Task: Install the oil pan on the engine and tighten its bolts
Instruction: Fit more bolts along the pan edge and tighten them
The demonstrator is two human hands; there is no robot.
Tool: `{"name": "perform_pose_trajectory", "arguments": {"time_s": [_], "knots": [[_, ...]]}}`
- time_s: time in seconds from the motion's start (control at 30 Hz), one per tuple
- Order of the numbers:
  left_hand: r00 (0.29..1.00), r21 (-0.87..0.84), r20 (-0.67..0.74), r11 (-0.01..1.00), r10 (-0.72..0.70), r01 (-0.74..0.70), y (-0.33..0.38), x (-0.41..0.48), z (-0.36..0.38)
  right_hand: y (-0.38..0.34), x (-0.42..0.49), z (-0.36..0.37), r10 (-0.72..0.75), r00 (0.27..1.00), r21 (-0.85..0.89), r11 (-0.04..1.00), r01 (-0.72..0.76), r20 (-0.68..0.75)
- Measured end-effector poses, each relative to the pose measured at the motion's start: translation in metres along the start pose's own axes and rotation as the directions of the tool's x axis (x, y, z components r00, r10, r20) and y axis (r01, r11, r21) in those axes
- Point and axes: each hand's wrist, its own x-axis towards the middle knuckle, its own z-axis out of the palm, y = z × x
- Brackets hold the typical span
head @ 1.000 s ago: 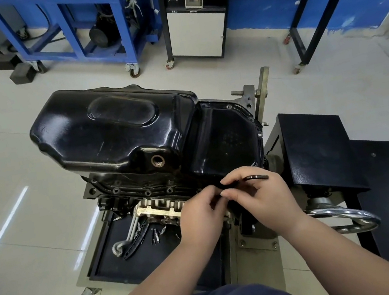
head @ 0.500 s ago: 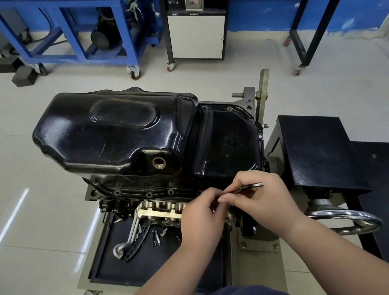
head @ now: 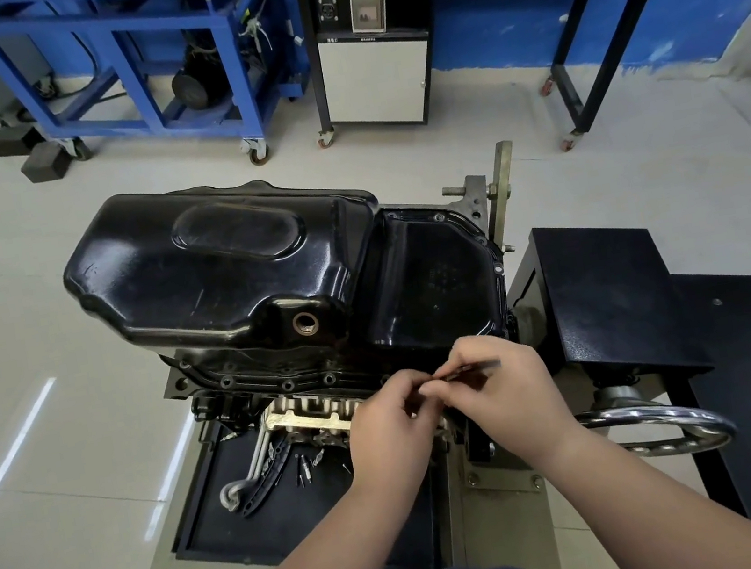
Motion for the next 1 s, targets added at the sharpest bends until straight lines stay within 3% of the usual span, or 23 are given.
{"name": "perform_pose_trajectory", "arguments": {"time_s": [0.27,0.57,0.63,0.8,1.0], "knots": [[0.999,0.006,-0.007,0.999,0.036,-0.036,-0.0012,0.0004,-0.0001,-0.0015,-0.005,-0.0081,-0.039,0.989,0.018,0.999,0.036,0.142],[0.999,-0.037,0.022,0.999,-0.038,0.039,0.0036,0.0014,-0.0021,0.0,0.0004,0.0011,0.016,1.0,0.003,1.0,-0.016,0.003],[0.999,-0.023,0.033,1.0,-0.009,0.01,0.0045,0.0028,-0.0035,0.0003,0.0017,-0.0006,0.022,1.0,-0.065,0.998,-0.021,0.011],[1.0,-0.013,0.023,1.0,0.013,-0.012,0.0015,0.0035,-0.0053,-0.0053,-0.0004,-0.007,-0.001,0.987,0.023,1.0,-0.002,0.159],[0.998,-0.053,0.047,0.998,0.033,-0.031,-0.0034,0.0014,-0.0046,-0.007,-0.0027,-0.0044,-0.059,0.99,-0.021,0.998,0.062,0.13]]}}
